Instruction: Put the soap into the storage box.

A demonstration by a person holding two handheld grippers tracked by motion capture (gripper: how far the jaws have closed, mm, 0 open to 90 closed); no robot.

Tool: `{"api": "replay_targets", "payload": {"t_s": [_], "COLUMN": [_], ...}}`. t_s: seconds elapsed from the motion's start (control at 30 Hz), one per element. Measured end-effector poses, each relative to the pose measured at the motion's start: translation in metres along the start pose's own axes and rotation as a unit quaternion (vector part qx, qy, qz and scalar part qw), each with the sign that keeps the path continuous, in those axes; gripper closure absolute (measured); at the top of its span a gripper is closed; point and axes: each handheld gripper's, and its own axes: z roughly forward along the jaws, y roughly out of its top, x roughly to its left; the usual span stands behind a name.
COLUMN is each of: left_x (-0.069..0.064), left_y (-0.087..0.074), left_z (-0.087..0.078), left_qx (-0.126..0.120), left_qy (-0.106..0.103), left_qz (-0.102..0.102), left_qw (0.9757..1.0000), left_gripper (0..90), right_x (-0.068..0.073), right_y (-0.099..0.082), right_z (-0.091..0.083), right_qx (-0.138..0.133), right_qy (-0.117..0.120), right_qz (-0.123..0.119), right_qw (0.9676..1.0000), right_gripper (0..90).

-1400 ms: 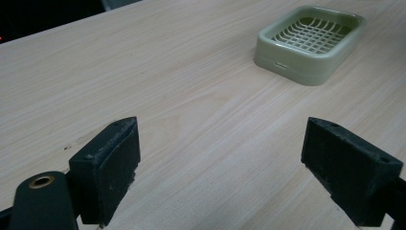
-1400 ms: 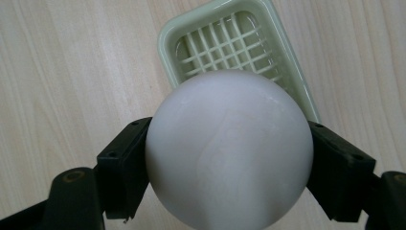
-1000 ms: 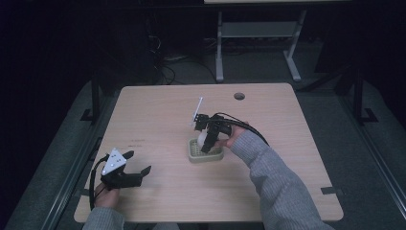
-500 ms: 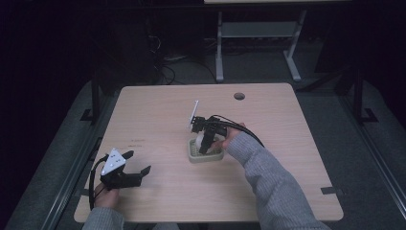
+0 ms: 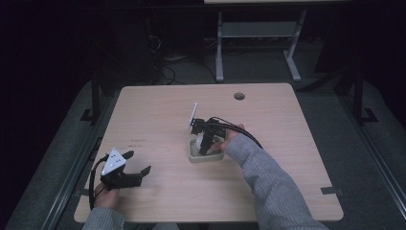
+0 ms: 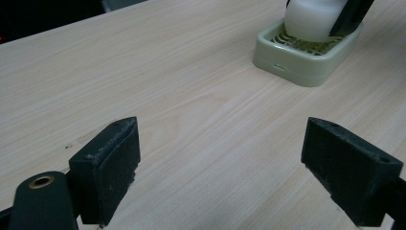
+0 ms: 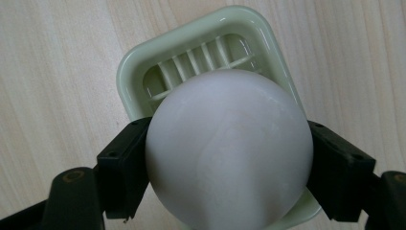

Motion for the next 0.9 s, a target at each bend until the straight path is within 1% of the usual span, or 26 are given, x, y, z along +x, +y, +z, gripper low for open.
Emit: {"api": "replay_targets", "payload": {"t_s": [0.07,0.13,0.5,0.9], "left_x": [-0.0002,-0.0002,-0.0002,-0.0003], "left_y": [0.0001,0.0001,0.0001,0.0002], "left_z": [0.0,0.0,0.0001,0.0002], "left_qx": [0.0,0.001,0.001,-0.001], "left_qy": [0.0,0.0,0.0,0.0], "left_qz": [0.0,0.001,0.001,0.0], "left_qw": [1.0,1.0,1.0,1.0], "left_gripper": [12.8,12.8,12.8,12.8], "right_x": [-0.0005,-0.0008,-0.0028,-0.0053], "right_y": [-0.0002,-0.0007,-0.0016,-0.0024], "right_z": [0.0014,0.0022,0.0057,0.0068], "right_qx": [0.0,0.0,0.001,0.002], "right_qy": [-0.003,-0.001,-0.003,0.007], "right_qz": [0.001,0.004,0.004,0.01], "right_qw": [1.0,1.0,1.0,0.9999], "right_gripper": [23.6,23.6,23.6,23.5]}}
